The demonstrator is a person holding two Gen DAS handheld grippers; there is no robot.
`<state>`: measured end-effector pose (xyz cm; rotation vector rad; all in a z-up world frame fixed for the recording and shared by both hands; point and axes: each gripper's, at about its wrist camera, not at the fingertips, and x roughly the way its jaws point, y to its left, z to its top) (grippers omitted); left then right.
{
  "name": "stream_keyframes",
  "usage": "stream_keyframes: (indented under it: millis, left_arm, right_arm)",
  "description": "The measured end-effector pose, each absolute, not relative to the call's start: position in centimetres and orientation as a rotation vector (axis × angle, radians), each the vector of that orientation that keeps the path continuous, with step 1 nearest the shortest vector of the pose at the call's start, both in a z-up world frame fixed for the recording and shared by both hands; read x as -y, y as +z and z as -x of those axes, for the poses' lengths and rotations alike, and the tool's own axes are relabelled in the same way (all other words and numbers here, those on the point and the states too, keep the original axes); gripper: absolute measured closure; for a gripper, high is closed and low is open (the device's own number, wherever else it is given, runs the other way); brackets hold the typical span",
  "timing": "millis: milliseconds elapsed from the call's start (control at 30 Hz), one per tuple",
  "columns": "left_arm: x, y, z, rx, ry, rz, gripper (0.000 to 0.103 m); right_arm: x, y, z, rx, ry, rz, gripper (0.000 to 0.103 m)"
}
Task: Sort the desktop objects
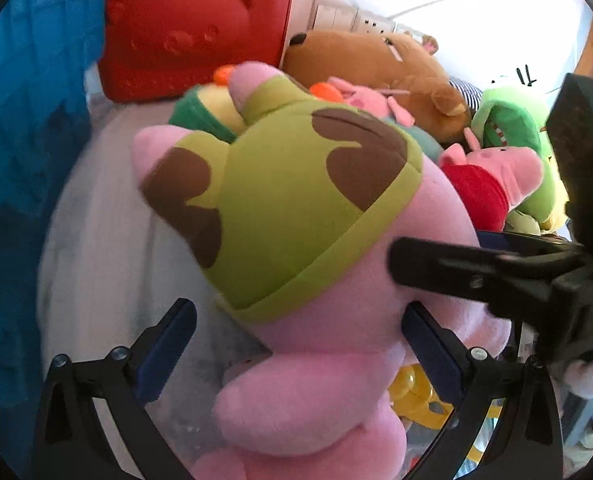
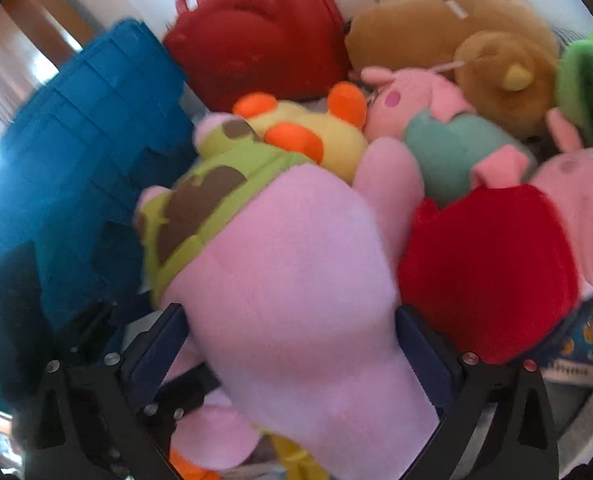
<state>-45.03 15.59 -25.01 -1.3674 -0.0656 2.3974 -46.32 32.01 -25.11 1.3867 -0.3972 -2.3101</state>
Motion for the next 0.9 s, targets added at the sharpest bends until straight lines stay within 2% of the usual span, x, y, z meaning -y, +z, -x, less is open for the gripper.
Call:
stream_keyframes:
  millis: [100,200,233,400,533,633,700,767,833,900]
  left_arm:
    - [-15.4,-26.1,46.3,0.163,2.332,1.403,0.0]
    - [-15.9,-25.8,46.2,0.154,2.339,1.354,0.001]
    - [-16.1,-25.3,45.8,0.14,2.351,1.321,0.006]
    - [-16.4,-23.2,43.9,0.116,2.375,1.215,0.011]
    - [-16.8,-19.9,42.1,0.075,2.413,1.115,0.011]
    - [-16.7,-17.6,40.9,0.047,2.437,1.055,0.011]
    - [-16.5,-15.8,39.7,0.018,2.469,1.002,0.015]
    - [-16.2,-13.9,38.6,-0.016,2.505,0.954,0.03]
    - [-15.7,-12.2,37.9,-0.013,2.522,0.924,0.037]
    - [-15.6,-11.0,37.2,0.016,2.493,0.902,0.037]
  right_arm:
    - [-31.7,-26.2,47.3,0.385,-2.303,-1.388,0.0]
    - [-31.5,-26.2,47.3,0.371,-2.306,-1.382,0.0]
    - [-31.4,-26.1,47.3,0.367,-2.306,-1.381,0.0]
    - [-32.6,-25.1,45.8,0.471,-2.299,-1.306,0.001]
    - [-33.3,-23.2,44.2,0.53,-2.294,-1.233,0.002]
    - [-33.5,-20.9,42.9,0.507,-2.325,-1.171,0.003]
    - [-33.6,-18.9,41.8,0.485,-2.347,-1.126,0.003]
    - [-34.0,-17.1,40.8,0.473,-2.37,-1.084,0.006]
    - [-34.1,-15.1,39.6,0.47,-2.365,-1.022,0.011]
    - [-33.8,-13.0,38.3,0.475,-2.306,-0.957,0.03]
